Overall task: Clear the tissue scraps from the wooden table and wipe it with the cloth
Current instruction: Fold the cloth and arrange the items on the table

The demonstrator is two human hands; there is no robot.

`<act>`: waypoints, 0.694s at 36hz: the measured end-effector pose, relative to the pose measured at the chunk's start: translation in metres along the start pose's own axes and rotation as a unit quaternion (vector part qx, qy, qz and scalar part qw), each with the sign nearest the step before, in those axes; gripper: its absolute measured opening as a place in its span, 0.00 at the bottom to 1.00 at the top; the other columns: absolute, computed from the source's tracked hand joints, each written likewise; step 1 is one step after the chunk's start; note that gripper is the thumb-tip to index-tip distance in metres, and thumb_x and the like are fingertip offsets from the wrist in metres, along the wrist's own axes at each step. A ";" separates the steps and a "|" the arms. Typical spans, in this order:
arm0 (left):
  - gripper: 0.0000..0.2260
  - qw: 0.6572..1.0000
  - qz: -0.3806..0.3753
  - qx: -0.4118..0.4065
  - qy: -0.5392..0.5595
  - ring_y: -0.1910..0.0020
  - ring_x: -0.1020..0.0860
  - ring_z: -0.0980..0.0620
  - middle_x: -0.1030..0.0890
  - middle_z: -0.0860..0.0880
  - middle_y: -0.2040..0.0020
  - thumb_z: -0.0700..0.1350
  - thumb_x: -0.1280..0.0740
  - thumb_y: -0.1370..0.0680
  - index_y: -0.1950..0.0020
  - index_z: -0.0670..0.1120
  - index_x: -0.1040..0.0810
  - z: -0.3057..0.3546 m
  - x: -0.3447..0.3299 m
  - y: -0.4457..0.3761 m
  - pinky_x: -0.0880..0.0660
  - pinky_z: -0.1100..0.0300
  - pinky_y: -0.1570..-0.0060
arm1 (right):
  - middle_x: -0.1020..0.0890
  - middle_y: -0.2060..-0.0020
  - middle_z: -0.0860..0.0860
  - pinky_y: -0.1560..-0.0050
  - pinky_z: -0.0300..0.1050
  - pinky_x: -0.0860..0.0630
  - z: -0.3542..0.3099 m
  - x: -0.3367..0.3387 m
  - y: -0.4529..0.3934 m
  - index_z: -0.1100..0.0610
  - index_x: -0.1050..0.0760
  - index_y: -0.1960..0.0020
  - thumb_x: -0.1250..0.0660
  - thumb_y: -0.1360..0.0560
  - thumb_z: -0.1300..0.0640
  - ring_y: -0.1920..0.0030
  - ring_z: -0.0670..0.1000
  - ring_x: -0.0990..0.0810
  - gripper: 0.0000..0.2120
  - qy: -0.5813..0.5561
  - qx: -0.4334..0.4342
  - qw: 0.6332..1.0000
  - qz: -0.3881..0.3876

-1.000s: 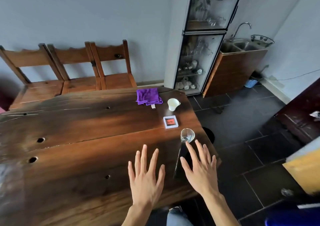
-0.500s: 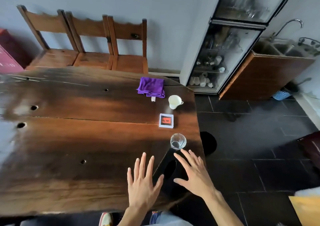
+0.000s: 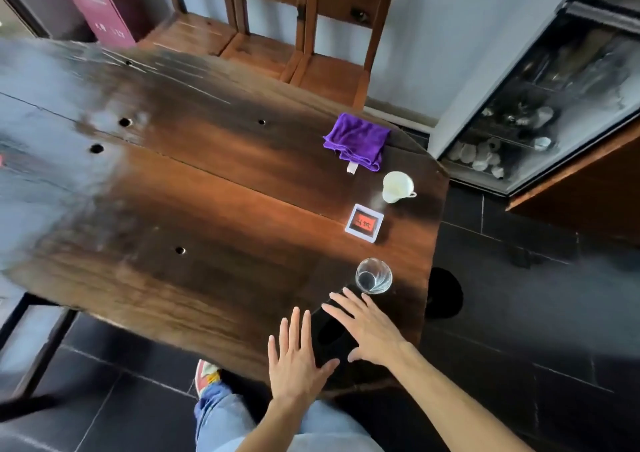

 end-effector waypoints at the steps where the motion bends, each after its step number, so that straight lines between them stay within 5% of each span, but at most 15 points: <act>1: 0.49 1.000 -0.004 0.007 0.005 0.17 0.63 0.49 0.70 0.55 0.20 0.73 0.41 0.25 0.24 0.55 0.76 0.001 -0.005 0.001 0.59 0.46 0.20 | 0.54 0.18 0.49 0.20 0.56 0.56 0.001 -0.001 -0.003 0.47 0.56 0.18 0.20 0.32 0.49 0.18 0.54 0.59 0.56 0.004 0.008 1.000 -0.003; 9: 0.45 0.998 -0.049 0.036 0.009 0.17 0.62 0.46 0.64 0.51 0.16 0.65 0.36 0.21 0.16 0.51 0.63 0.010 -0.022 0.006 0.53 0.48 0.18 | 0.54 0.18 0.49 0.25 0.46 0.59 0.016 -0.016 -0.017 0.52 0.54 0.17 0.20 0.31 0.55 0.18 0.51 0.55 0.54 -0.008 0.025 1.000 -0.001; 25: 0.40 0.995 -0.055 0.012 -0.083 0.18 0.64 0.48 0.69 0.53 0.19 0.61 0.41 0.17 0.17 0.51 0.65 -0.003 -0.027 0.001 0.52 0.48 0.19 | 0.51 0.18 0.48 0.22 0.46 0.54 0.018 -0.026 -0.018 0.52 0.48 0.18 0.21 0.31 0.52 0.18 0.50 0.53 0.51 -0.028 0.013 0.998 0.052</act>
Point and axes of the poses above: each hand's wrist, its own y-axis away from the middle knuckle, its own x-axis out of the back of the hand, z = x × y, the point moved 6 cm from there along -y, towards the middle knuckle
